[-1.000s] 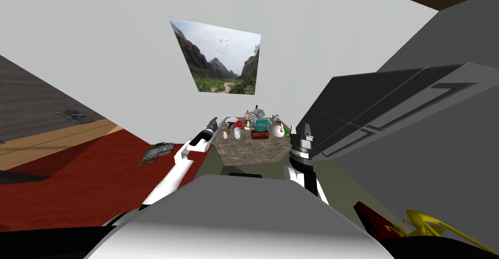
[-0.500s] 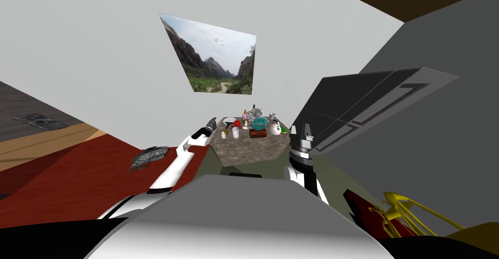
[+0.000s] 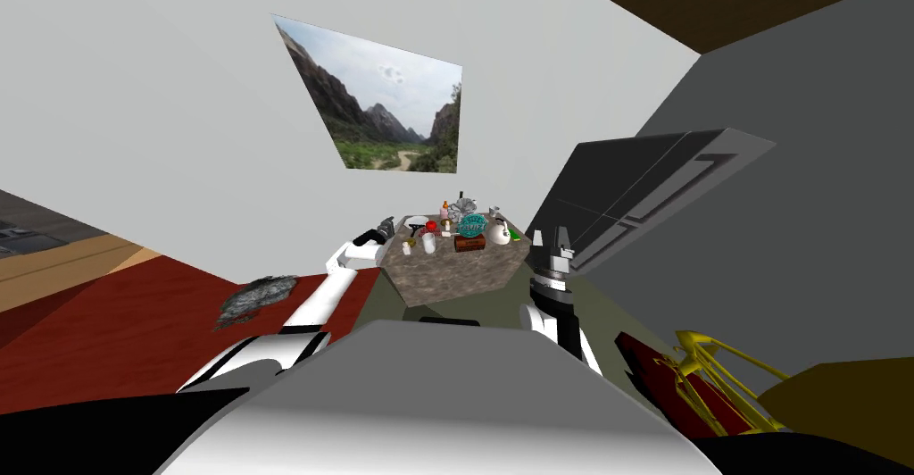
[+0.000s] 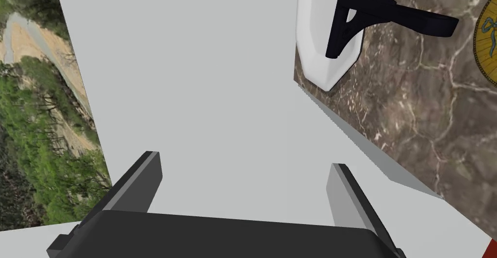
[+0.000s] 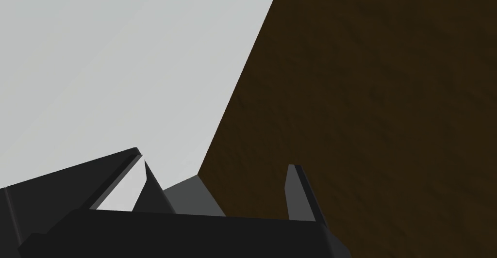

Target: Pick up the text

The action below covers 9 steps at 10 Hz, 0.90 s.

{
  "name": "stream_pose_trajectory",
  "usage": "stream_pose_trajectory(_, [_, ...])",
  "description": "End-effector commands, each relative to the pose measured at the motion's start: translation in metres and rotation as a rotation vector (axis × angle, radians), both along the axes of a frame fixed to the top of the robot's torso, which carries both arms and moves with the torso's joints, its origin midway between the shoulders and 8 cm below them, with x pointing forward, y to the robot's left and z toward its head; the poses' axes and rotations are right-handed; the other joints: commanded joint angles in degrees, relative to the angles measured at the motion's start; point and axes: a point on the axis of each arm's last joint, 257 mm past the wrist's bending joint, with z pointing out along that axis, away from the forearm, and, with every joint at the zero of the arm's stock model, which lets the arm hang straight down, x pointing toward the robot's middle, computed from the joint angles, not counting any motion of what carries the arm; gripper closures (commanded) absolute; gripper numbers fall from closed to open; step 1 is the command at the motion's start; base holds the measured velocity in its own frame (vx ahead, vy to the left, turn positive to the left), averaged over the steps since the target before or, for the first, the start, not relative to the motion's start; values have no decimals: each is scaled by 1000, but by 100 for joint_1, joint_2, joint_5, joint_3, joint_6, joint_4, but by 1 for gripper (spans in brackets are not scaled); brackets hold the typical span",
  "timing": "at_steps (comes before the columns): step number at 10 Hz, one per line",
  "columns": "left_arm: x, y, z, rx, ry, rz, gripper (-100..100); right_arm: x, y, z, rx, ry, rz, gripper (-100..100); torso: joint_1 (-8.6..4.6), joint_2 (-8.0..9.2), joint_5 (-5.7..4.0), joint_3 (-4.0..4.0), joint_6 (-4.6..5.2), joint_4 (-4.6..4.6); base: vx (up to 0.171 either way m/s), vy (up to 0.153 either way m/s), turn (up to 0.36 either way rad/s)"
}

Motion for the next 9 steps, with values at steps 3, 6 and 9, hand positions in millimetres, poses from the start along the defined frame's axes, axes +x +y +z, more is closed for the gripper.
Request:
stream_pose_trajectory(3, [4, 26, -21, -35, 109, 63, -100, 0, 0, 0, 0, 0, 0, 0, 4, 1, 1, 0, -1, 0, -13, 27, -114])
stream_pose_trajectory(6, [6, 42, -32, -62, 175, 104, -100, 0, 0, 0, 0, 0, 0, 0, 3, 1, 2, 0, -5, -1, -8, 20, -86])
stream_pose_trajectory(9, [13, 62, -33, -110, 246, 160, -100, 0, 0, 0, 0, 0, 0, 0, 3, -3, 2, -2, -6, -1, -3, 27, -144])
